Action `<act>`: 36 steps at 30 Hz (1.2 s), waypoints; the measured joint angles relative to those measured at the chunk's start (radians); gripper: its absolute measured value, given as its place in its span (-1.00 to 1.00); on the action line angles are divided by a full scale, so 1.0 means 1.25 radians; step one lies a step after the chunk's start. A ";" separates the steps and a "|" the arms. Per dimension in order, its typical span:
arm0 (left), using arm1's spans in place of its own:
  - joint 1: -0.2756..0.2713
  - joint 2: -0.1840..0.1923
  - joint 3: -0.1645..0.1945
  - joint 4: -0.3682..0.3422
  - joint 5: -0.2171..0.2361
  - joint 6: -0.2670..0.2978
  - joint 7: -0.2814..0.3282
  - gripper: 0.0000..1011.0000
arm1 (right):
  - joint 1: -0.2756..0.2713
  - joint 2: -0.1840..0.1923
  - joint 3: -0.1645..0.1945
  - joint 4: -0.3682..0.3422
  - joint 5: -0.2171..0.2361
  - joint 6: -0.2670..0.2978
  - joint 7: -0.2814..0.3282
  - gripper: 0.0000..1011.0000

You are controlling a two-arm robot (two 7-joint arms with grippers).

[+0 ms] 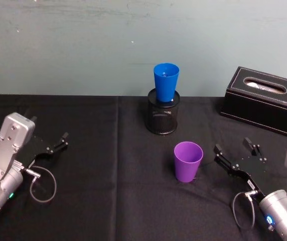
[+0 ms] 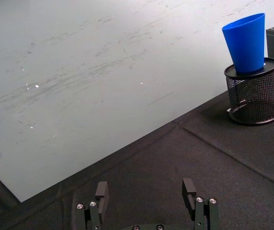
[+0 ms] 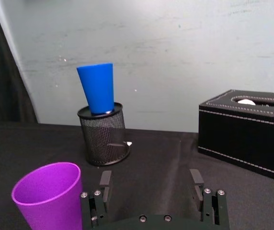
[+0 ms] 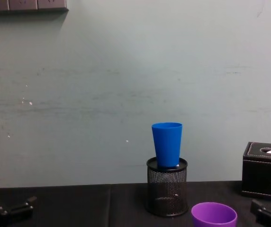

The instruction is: Pick up one cup with a gripper and tap it against the other cup.

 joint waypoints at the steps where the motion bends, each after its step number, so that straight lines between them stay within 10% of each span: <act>1: 0.000 0.000 0.000 0.000 0.000 0.000 0.000 1.00 | 0.004 0.000 0.000 0.008 0.000 0.001 0.001 0.98; 36: 0.000 0.000 0.000 0.000 0.000 0.000 0.000 1.00 | 0.043 0.005 -0.005 0.081 -0.007 0.002 0.022 0.98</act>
